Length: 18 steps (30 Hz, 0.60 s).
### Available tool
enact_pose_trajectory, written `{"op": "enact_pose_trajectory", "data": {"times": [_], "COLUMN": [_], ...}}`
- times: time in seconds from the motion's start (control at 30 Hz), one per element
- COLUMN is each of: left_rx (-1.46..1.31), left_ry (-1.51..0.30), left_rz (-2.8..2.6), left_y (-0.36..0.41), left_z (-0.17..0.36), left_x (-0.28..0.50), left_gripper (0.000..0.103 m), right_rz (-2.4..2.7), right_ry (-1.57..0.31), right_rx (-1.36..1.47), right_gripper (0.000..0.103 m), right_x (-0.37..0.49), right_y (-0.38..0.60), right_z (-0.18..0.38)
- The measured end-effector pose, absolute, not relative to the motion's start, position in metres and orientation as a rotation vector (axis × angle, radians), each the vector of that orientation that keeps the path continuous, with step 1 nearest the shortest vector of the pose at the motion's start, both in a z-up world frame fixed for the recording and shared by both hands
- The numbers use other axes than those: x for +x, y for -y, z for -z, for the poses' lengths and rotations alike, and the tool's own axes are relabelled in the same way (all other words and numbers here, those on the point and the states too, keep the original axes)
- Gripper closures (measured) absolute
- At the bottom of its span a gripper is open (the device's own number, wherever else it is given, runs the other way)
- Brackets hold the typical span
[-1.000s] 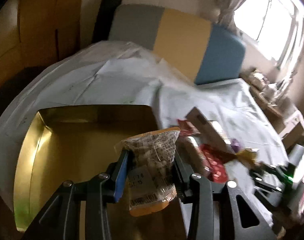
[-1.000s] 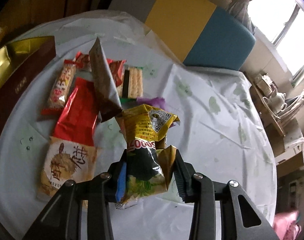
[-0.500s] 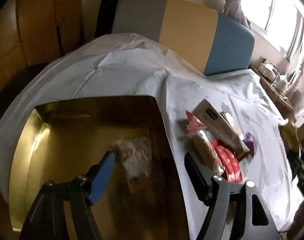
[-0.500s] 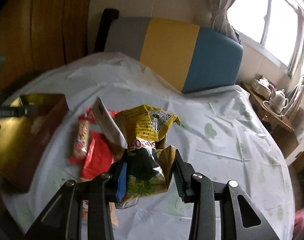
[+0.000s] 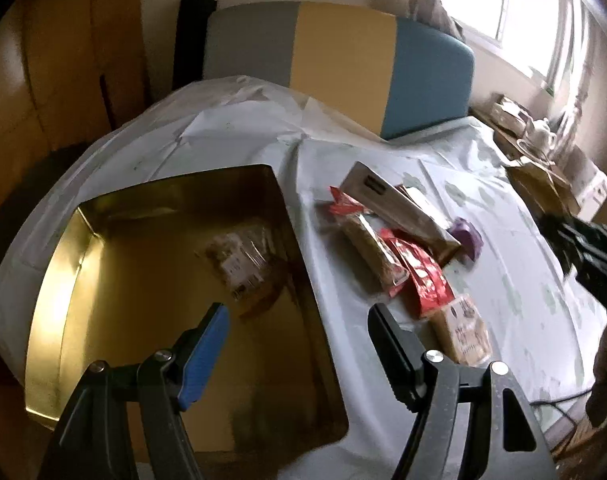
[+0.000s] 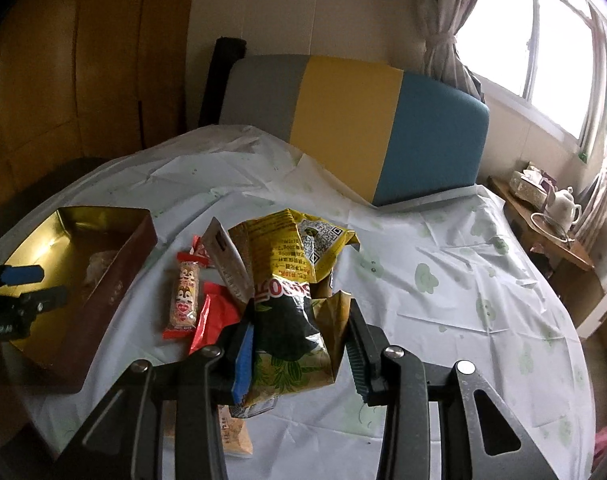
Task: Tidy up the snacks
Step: 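Carry the yellow chip bag into the gold tray and open the right tool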
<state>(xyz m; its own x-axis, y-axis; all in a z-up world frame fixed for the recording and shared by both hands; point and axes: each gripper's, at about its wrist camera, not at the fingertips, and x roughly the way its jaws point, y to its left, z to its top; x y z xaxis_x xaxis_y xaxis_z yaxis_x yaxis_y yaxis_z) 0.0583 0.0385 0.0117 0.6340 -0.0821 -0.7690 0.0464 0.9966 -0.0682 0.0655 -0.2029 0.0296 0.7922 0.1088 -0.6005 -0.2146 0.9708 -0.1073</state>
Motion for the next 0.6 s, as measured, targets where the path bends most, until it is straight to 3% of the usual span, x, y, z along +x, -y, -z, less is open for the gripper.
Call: {"op": "enact_pose_trajectory", "data": {"times": [0.6], "left_rx": [0.031], "left_ry": [-0.838], "left_rz": [0.099], "left_y": [-0.044], "left_z": [-0.013], "left_x": [0.018], "left_gripper": [0.03], "right_rz": [-0.226], "right_ry": [-0.702], "right_rx": [-0.214], "right_gripper": [0.063], "right_x": [0.071], "right_y": [0.195], "right_z": [-0.011]}}
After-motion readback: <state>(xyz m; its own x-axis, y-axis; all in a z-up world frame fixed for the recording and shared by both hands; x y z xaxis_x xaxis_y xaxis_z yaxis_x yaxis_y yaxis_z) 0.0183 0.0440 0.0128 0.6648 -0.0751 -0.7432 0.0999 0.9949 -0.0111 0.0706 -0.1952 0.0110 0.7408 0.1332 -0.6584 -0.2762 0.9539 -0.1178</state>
